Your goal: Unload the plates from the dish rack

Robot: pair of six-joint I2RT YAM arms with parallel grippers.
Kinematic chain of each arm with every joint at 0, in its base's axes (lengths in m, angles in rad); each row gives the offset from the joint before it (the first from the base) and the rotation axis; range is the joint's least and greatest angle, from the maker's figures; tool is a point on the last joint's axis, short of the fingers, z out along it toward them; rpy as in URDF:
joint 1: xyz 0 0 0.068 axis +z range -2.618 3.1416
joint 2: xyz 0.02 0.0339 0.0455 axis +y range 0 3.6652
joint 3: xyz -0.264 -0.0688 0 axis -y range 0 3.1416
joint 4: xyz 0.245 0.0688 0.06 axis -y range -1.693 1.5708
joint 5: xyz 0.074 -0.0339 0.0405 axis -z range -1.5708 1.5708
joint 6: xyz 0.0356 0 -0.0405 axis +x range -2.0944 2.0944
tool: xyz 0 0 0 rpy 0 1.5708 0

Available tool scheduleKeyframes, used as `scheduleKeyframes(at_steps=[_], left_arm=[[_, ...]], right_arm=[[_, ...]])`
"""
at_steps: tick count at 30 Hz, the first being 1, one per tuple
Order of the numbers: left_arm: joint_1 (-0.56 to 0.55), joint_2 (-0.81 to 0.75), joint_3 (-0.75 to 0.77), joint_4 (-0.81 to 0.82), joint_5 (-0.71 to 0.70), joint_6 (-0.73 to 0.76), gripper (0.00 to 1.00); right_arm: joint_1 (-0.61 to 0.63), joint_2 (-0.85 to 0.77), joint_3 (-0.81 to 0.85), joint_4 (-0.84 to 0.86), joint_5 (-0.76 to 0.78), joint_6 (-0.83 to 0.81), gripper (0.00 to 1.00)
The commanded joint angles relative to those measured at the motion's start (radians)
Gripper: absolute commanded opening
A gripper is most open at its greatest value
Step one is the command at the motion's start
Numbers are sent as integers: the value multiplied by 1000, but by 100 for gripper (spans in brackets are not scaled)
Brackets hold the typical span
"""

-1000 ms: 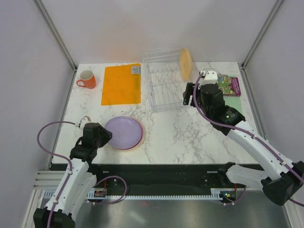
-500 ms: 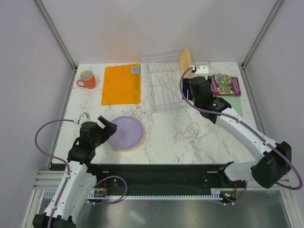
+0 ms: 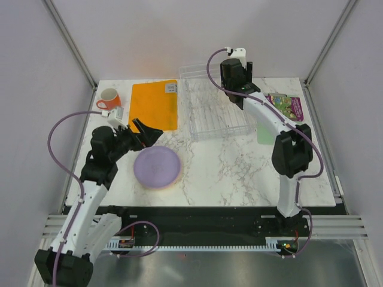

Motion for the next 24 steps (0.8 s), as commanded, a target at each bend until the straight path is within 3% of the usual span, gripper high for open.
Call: scheduleKeyframes(at_steps=[1, 8, 18, 19, 21, 22, 24], left_arm=[[2, 219, 171, 106, 115, 129, 100], [-15, 480, 346, 193, 189, 138, 100], [-65, 580, 354, 275, 209, 130, 100], [-72, 580, 349, 278, 205, 130, 100], [-76, 588, 343, 281, 200, 129, 100], [-79, 588, 342, 281, 198, 127, 100], [-81, 588, 334, 284, 194, 126, 100]], right_arm=[[-21, 147, 265, -33, -14, -47, 77], [-43, 380, 533, -58, 28, -87, 78], [-67, 422, 481, 35, 91, -171, 72], [-67, 421, 472, 46, 97, -191, 68], [-67, 419, 463, 72, 123, -216, 50], [-67, 424, 463, 76, 124, -236, 34], [-67, 422, 458, 89, 129, -247, 20]])
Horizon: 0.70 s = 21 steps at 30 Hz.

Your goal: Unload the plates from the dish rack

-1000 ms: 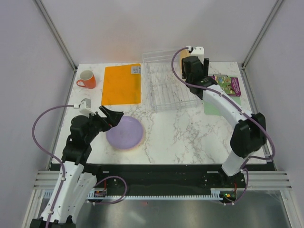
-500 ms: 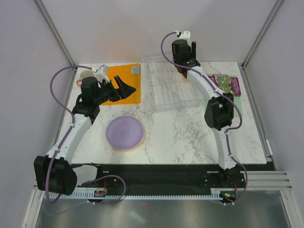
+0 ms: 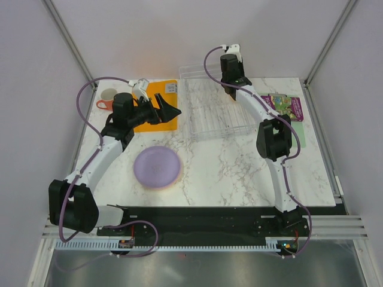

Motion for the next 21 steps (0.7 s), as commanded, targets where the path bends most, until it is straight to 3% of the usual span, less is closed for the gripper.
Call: scheduleKeyframes(at_steps=[1, 3, 7, 12, 21], left_arm=[[-9, 6, -1, 59, 13, 29, 100], [-12, 8, -6, 62, 10, 24, 100], [-17, 16, -10, 72, 7, 15, 100], [-26, 31, -19, 82, 7, -2, 100], [-29, 16, -56, 81, -10, 0, 100]], right_arm=[[4, -11, -8, 85, 61, -71, 8], [8, -12, -17, 108, 67, -86, 1], [36, -20, -53, 199, 169, -163, 0], [119, -8, -139, 603, 355, -526, 0], [183, 67, -103, 1102, 460, -899, 0]])
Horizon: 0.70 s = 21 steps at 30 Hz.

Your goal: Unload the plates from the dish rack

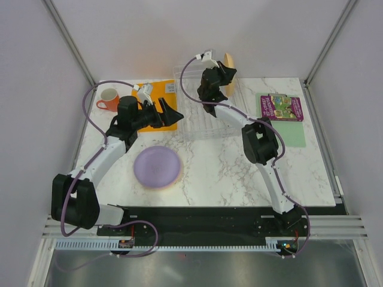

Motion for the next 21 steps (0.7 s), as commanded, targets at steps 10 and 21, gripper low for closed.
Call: scheduleKeyframes(at_steps=[10, 21], left_arm=[[-5, -109, -51, 15, -79, -1, 100], [-5, -280, -133, -10, -119, -41, 100]], right_arm=[[30, -93, -48, 612, 100, -320, 0], [6, -598, -192, -499, -267, 576, 0]])
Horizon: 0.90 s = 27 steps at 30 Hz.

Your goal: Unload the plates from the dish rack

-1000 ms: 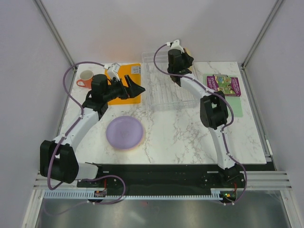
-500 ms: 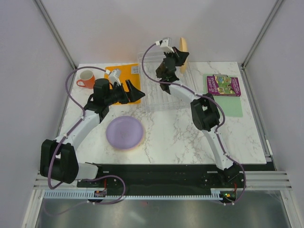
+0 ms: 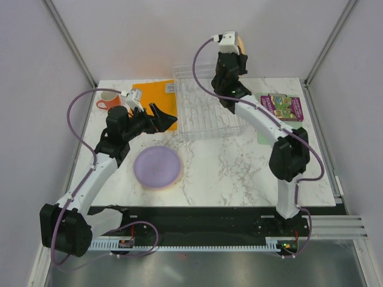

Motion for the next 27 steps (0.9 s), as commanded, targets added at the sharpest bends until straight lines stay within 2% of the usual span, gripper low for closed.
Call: scheduleKeyframes(at_steps=[1, 2, 3, 4, 5, 7, 9, 13, 16, 23, 27], left_arm=[[-5, -73, -25, 5, -20, -39, 100], [-5, -81, -29, 14, -20, -39, 100], [-5, -82, -30, 28, -12, -37, 100], [-5, -76, -32, 57, -8, -31, 100], [-5, -69, -13, 69, -3, -4, 100], [-5, -14, 28, 65, 5, 6, 100], [-5, 34, 82, 110, 52, -19, 100], [-5, 77, 93, 241, 94, -111, 100], [-5, 96, 120, 246, 104, -125, 100], [-14, 149, 59, 401, 151, -235, 100], [-39, 162, 34, 408, 126, -234, 100]], right_arm=[[-18, -242, 29, -501, -277, 432, 0], [-37, -263, 23, -533, -320, 458, 0], [-55, -304, 20, -577, -464, 498, 0], [-78, -320, 52, -646, -542, 615, 0], [-124, -338, 46, -727, -609, 664, 0], [-161, -398, 2, -781, -794, 713, 0], [-186, -441, -41, -798, -858, 779, 0], [-187, -477, -173, -809, -971, 868, 0], [-187, -523, -295, -748, -1091, 926, 0], [-184, -613, -483, -621, -1245, 1024, 0], [-179, -661, -549, -573, -1294, 1061, 0]])
